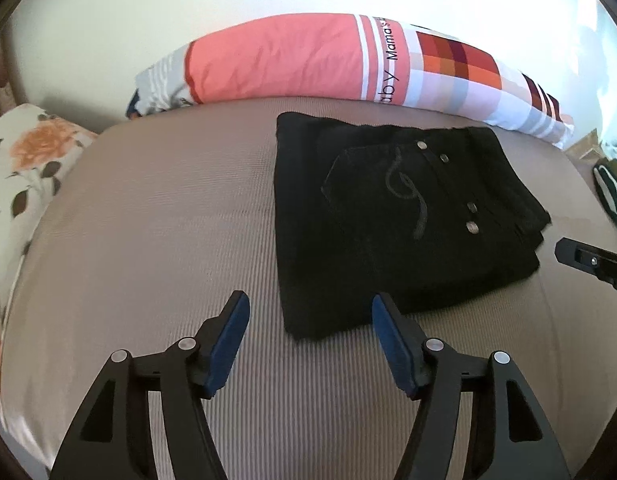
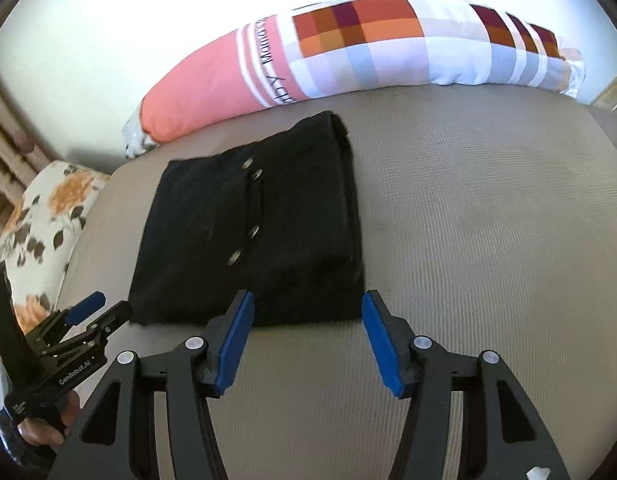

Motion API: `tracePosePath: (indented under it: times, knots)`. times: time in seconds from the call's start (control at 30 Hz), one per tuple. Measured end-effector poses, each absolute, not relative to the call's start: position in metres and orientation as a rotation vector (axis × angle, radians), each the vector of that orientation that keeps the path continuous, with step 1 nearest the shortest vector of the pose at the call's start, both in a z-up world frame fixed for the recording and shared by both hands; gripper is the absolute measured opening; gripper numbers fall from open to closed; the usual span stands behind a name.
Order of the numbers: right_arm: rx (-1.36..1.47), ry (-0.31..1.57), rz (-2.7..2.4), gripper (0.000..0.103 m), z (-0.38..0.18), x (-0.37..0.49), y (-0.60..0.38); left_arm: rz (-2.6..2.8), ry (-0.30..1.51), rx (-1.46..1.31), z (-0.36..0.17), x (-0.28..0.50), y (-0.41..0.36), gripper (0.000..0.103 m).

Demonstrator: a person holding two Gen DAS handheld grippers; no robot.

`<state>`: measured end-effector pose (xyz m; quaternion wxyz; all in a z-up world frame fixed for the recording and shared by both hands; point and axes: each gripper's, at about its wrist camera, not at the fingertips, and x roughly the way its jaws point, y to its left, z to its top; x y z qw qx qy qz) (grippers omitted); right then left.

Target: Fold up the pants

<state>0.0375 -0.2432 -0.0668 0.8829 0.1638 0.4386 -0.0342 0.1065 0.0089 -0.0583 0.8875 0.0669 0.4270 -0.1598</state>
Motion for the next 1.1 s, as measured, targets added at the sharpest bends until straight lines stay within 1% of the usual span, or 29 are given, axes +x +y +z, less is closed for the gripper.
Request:
tracePosePath:
  times: [0.27, 0.43, 0.57, 1.1]
  knots:
    - [0.258, 0.864, -0.099, 0.071, -0.055, -0.006, -0.201, -0.252, 0.839, 0.118, -0.044, 0.058, 0.025, 0.065]
    - [0.226, 0.834, -0.110, 0.073, -0.053, -0.021, -0.185, -0.243, 0.814, 0.123, -0.040, 0.038, 0.030, 0.065]
    - [0.177, 0.805, -0.136, 0.078, -0.052, -0.028, -0.173, -0.227, 0.805, 0.119, -0.038, 0.027, 0.033, 0.066]
    - [0.134, 0.748, -0.131, 0.082, -0.059, -0.044, -0.162, -0.193, 0.813, 0.135, -0.049, 0.013, 0.030, 0.066]
